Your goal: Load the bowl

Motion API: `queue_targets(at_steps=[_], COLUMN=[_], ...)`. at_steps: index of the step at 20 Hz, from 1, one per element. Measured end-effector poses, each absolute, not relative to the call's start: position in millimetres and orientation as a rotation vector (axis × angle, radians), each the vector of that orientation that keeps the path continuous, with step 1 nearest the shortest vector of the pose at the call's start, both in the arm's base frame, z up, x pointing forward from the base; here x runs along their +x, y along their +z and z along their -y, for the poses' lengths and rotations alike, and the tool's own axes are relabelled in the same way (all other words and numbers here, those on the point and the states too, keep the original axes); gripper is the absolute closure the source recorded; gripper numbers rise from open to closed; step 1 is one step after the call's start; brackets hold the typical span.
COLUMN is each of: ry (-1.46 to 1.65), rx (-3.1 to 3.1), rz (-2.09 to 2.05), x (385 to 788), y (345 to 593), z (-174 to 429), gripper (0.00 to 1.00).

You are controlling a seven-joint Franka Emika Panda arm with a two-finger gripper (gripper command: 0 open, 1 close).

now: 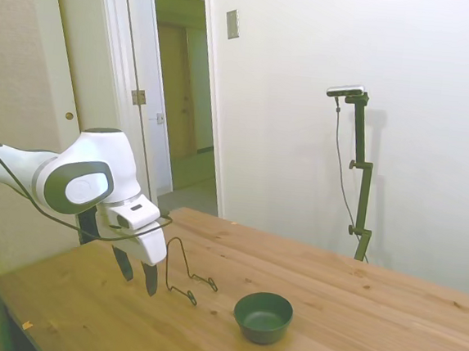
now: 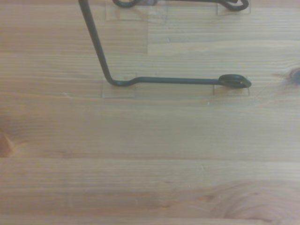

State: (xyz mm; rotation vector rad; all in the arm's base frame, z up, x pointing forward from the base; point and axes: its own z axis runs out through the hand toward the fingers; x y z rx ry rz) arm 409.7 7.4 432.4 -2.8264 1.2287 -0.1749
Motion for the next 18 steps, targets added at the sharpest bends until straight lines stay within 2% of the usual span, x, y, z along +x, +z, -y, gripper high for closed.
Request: queue_targets(at_steps=[5, 9, 13, 18], ry=[-0.181, -0.249, -0.261, -0.233], rx=[-2.826, -2.825, -2.837, -2.860], rz=[-1.235, -1.291, -1.366, -1.428], x=[410.9, 421.3, 439.6, 482.1], y=[433.8, 449.7, 465.3, 461.3], z=[-6.8, 10.2, 42.9, 82.8], gripper=[0.00, 0.00, 0.00, 0.00])
